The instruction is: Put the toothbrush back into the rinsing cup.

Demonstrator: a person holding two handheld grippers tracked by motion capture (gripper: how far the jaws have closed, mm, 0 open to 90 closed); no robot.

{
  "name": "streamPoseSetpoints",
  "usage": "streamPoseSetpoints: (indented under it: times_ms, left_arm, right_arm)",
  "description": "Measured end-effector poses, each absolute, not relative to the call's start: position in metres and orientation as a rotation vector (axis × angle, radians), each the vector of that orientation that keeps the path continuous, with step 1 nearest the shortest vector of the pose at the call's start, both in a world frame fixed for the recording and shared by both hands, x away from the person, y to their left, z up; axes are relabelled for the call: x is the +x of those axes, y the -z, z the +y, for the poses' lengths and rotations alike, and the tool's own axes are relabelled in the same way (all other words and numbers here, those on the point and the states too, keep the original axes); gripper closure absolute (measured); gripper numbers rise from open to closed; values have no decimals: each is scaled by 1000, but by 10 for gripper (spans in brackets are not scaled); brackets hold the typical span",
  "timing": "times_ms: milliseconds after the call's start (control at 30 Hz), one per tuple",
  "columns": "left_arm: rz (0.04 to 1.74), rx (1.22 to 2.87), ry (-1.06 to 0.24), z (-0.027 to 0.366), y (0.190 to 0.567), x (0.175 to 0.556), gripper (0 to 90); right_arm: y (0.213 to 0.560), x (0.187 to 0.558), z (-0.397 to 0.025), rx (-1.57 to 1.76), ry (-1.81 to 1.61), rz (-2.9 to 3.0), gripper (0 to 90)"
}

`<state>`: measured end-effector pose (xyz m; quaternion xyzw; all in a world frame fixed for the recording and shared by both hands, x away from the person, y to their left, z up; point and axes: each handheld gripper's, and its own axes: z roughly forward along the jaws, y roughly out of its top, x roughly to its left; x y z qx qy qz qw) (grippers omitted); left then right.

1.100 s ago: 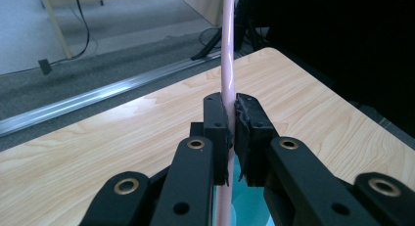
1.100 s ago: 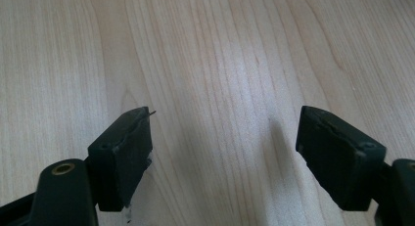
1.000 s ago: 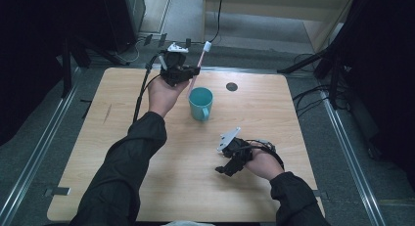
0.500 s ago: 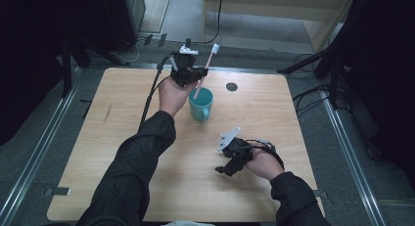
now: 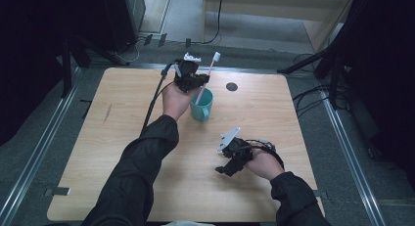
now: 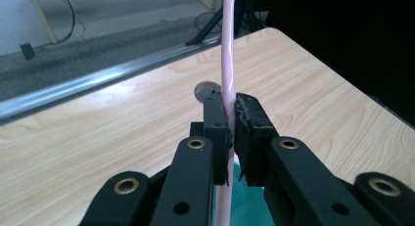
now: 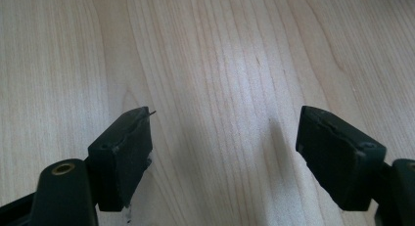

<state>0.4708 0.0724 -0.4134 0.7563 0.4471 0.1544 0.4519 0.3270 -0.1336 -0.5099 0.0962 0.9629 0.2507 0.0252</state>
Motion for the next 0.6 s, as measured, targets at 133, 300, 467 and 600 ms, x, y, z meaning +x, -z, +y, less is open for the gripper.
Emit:
streamPoseSetpoints:
  times_ms: [133,300,467,600]
  left_arm:
    - [1115,1874,-376,74,419,471,843]
    - [1128,1880,-365,77,426,471,842]
    - [1138,1889,-356,77,433,470,842]
    - [1139,1904,-352,78,437,469,842]
  right_arm:
    - [510,327,-133,297,-776,2977,212]
    - [510,327,-133,298,-775,2978,212]
    - [510,327,-133,296,-774,2978,212]
    - [510,327,-133,293,-773,2978,212]
